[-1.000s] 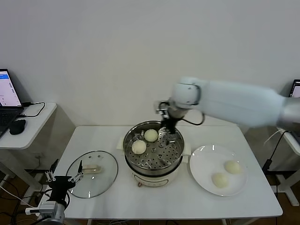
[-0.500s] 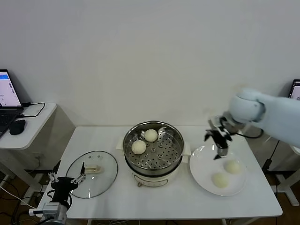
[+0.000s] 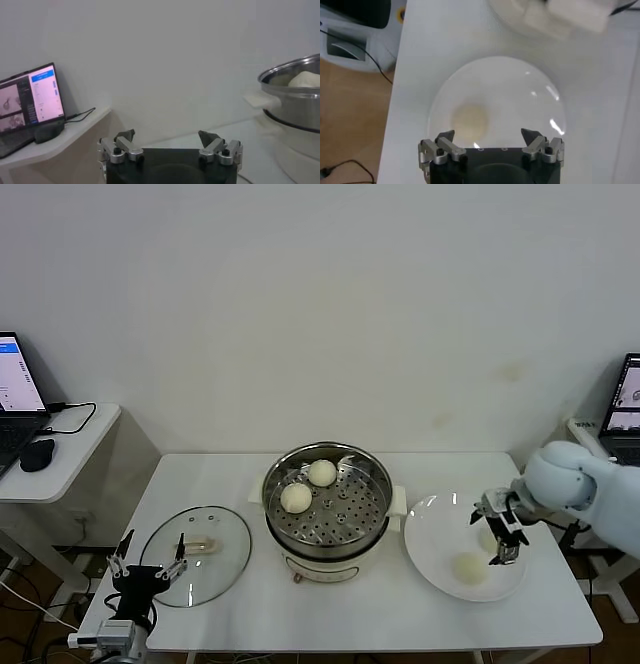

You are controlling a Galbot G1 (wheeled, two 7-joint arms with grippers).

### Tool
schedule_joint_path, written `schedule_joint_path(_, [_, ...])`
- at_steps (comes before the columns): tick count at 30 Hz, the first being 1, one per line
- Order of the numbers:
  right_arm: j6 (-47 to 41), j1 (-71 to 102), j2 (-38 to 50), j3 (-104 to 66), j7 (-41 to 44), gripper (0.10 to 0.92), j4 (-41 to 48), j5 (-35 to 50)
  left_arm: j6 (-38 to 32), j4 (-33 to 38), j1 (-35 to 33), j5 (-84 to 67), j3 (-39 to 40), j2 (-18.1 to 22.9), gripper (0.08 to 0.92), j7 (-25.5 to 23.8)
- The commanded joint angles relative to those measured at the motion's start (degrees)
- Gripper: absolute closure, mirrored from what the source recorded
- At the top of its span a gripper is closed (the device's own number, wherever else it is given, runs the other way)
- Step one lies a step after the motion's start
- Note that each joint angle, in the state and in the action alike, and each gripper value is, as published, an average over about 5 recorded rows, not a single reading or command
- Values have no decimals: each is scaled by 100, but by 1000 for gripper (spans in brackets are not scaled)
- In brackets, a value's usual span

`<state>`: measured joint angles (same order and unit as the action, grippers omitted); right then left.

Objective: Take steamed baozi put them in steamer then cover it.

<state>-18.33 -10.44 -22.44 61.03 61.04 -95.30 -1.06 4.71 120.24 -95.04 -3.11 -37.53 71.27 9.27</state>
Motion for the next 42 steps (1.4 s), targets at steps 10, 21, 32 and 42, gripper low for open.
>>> schedule_joint_path(10, [-58,2148,-222,-1527,-391,203,548,-681,-5,-10,-33,3,-24,35,177,-4])
schedule_joint_path(21, [-77,2457,-487,-1764,-589,246,839,-768,-7,-30,-19,-2,-25,42,177,-1])
schedule_joint_path(32, [-153,2448,-646,-1859,-663,337,852,-730,-17,-20,-36,0,-38,62,177,3])
schedule_joint_path(42, [-134,2458,-520,-1968,-611,472,754,-730,-20,16,-46,1,-35,77,177,10])
